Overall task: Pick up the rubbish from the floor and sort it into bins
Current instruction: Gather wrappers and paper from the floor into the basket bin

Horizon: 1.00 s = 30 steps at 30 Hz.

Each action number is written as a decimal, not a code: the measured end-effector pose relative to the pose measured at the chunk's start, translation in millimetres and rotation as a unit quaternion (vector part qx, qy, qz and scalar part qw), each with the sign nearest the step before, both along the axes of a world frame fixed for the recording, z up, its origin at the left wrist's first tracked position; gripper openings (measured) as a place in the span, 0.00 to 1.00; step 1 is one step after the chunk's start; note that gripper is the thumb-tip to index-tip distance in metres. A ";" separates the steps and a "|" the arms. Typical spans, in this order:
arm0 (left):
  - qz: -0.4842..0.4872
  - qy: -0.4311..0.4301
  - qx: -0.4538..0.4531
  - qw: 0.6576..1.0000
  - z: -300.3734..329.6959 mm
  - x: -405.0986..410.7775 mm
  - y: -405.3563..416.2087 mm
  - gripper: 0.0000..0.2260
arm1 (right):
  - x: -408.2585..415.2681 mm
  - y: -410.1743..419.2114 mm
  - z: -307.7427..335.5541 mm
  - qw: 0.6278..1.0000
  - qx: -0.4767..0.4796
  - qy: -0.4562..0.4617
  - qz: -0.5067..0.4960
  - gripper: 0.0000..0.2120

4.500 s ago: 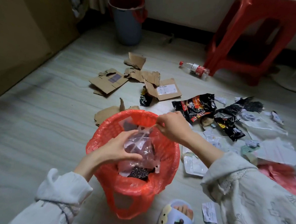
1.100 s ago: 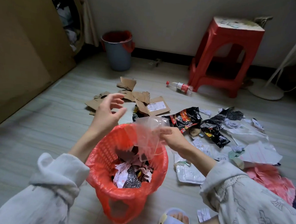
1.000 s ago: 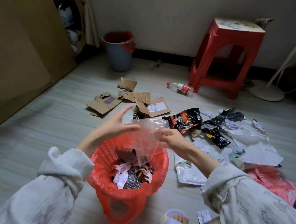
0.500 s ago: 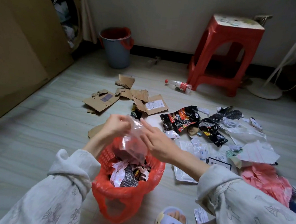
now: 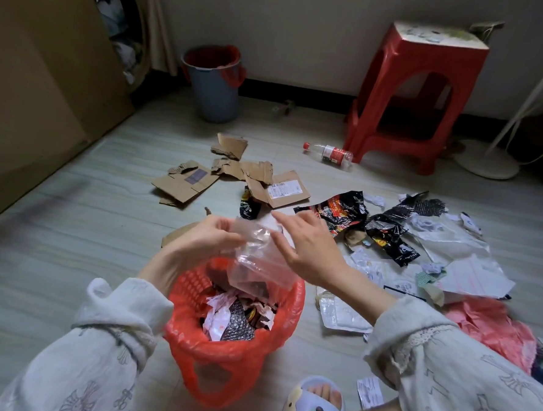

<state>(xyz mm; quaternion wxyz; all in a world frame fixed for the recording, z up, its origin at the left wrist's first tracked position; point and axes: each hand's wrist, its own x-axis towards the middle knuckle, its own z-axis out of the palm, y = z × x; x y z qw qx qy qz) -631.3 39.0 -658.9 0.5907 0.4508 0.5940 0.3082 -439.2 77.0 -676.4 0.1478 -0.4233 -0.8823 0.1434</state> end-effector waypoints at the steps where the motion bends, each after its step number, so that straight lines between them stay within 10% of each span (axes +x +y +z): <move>1: -0.025 -0.006 0.022 0.999 3.2 -0.2 -2.0 0.09 | -1.3 1.7 3.0 0.999 -0.026 0.020 -0.016 0.31; 5: -0.057 0.066 0.108 0.990 12.1 -0.7 0.2 0.19 | -2.6 7.0 16.7 0.923 -0.373 0.096 0.018 0.13; 8: -0.063 0.135 0.161 0.976 10.4 0.8 0.6 0.23 | -0.3 7.6 17.3 0.883 -0.456 0.102 0.031 0.13; 12: -0.029 0.076 0.120 0.989 5.7 7.5 -3.7 0.20 | -7.7 1.4 13.1 0.963 -0.258 0.077 -0.015 0.13; 17: -0.117 -0.206 -0.066 0.969 5.5 0.2 -6.4 0.19 | -5.3 3.2 -4.7 0.998 0.039 -0.030 -0.047 0.07; 23: -0.001 -0.165 -0.065 0.984 0.1 4.8 4.2 0.17 | -6.9 2.8 -9.4 0.970 0.241 -0.011 0.027 0.07; 30: -0.070 -0.070 -0.119 0.988 3.1 -5.1 5.0 0.17 | -5.7 0.2 -13.4 0.973 0.217 -0.022 0.075 0.10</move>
